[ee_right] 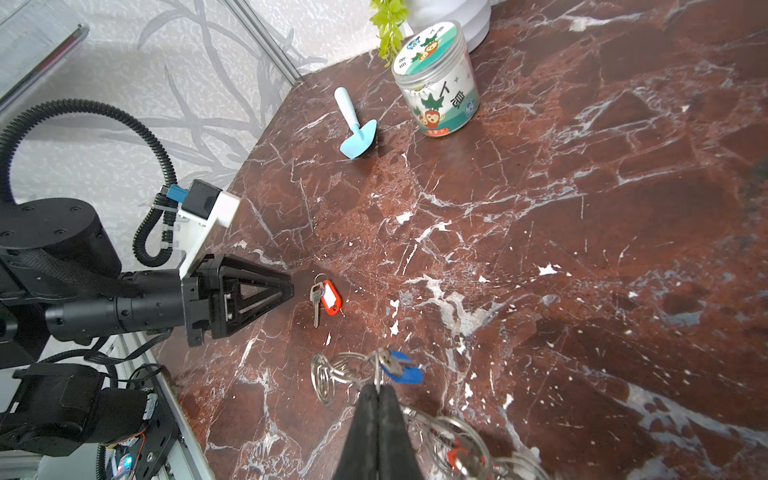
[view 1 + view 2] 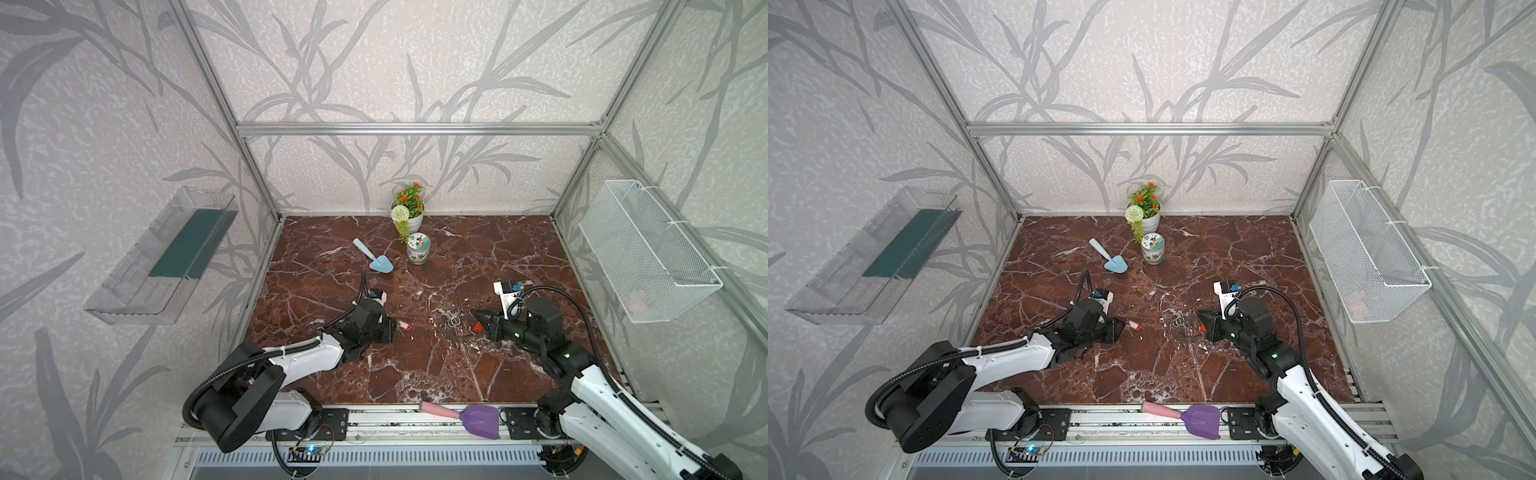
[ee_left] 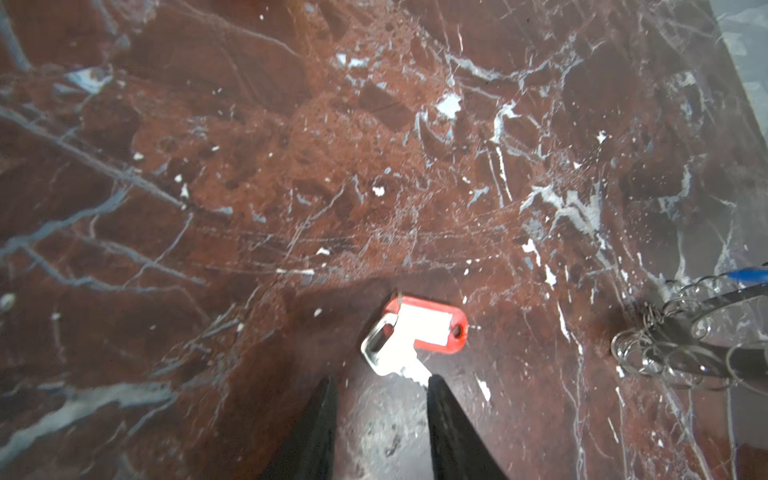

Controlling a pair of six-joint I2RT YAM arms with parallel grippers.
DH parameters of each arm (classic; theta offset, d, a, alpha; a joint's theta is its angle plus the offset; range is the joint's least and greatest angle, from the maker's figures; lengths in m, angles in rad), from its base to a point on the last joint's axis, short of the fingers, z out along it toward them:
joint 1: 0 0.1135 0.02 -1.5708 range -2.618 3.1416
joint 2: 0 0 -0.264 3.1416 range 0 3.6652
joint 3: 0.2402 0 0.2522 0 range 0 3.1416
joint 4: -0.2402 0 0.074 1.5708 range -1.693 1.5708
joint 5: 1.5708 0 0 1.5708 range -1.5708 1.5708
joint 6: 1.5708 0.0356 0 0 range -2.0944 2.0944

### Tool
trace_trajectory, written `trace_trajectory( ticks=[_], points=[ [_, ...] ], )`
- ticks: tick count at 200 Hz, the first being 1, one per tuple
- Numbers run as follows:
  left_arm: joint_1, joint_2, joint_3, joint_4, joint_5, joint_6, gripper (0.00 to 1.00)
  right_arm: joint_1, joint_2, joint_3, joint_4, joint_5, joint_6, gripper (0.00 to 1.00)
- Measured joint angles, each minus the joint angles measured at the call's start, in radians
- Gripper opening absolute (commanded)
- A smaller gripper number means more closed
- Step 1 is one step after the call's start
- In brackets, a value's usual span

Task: Put the keys on the keyring

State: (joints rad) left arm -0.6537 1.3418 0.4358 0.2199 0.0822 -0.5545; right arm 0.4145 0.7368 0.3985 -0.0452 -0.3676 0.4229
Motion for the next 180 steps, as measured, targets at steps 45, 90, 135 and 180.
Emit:
trace_trajectory(
  ticks=[45,90,135,180],
  points=[
    [-0.008,0.087,0.006,0.068,-0.004,-0.01,0.31,0.001,0.0,-0.003,0.006,0.0,0.002,0.0],
    [-0.008,0.136,0.069,0.055,-0.014,-0.026,0.23,0.001,0.0,-0.011,0.019,0.0,0.003,0.0],
    [-0.008,0.158,0.117,0.005,-0.036,-0.035,0.2,0.001,0.0,-0.02,0.028,0.0,0.003,0.0],
    [-0.008,0.199,0.212,-0.116,-0.037,-0.047,0.26,0.001,0.0,-0.022,0.034,0.0,0.003,0.0]
  ],
)
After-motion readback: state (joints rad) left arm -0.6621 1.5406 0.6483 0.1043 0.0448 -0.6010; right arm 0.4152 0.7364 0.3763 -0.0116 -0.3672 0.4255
